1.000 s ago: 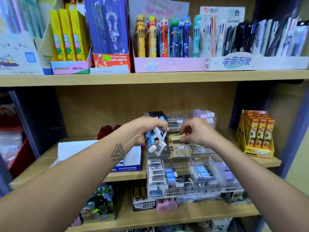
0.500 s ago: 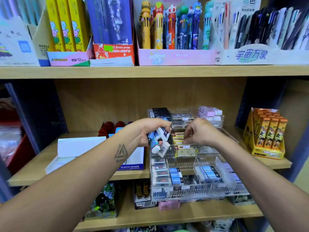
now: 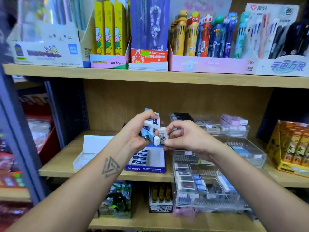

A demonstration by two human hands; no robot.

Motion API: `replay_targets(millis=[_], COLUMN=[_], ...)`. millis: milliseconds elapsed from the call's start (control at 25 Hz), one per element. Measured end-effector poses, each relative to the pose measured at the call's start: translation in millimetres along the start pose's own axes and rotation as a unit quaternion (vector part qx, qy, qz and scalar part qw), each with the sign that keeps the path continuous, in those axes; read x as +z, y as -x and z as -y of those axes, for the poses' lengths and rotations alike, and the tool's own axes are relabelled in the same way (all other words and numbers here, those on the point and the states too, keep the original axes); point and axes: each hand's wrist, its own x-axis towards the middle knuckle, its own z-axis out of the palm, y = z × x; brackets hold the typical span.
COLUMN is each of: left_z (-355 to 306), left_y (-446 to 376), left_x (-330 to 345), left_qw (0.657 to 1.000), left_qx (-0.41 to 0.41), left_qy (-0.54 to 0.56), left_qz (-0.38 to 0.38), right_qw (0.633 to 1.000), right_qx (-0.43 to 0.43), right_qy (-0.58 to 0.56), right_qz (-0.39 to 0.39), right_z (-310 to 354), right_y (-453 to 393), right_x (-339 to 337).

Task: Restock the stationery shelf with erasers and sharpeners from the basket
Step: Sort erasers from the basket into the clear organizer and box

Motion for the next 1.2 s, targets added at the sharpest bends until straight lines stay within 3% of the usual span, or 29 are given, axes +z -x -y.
replay_targets(millis=[160, 280, 360, 480, 680, 920, 1200], left_z=[-4, -5, -3, 5, 7, -5, -9], left_y=[5, 9, 11, 10, 3, -20, -79], left_x=[-42, -72, -88, -101, -96, -13, 87], left_qw=[0.997, 0.994, 0.993, 0.994, 0.995, 0.982, 0.956], left_qx=[0.049, 0.064, 0.052, 0.042, 0.077, 0.131, 0.067], left_qy=[0.021, -0.026, -0.05, -0.054, -0.016, -0.127, -0.285], left_qz=[-0.048, -0.08, -0.088, -0.082, -0.06, -0.043, 0.035], right_qw=[0.99, 0.923, 0.891, 0.891, 0.919, 0.916, 0.884], right_qx=[-0.053, -0.076, -0.086, -0.082, -0.052, -0.04, 0.071], right_qy=[0.128, 0.368, 0.436, 0.441, 0.384, 0.333, 0.399], right_qz=[-0.027, -0.086, -0.091, -0.074, -0.068, -0.221, -0.233], right_z=[0, -2, -3, -6, -6, -3, -29], right_y=[-26, -49, -63, -75, -79, -61, -45], right_x=[19, 33, 43, 55, 49, -50, -151])
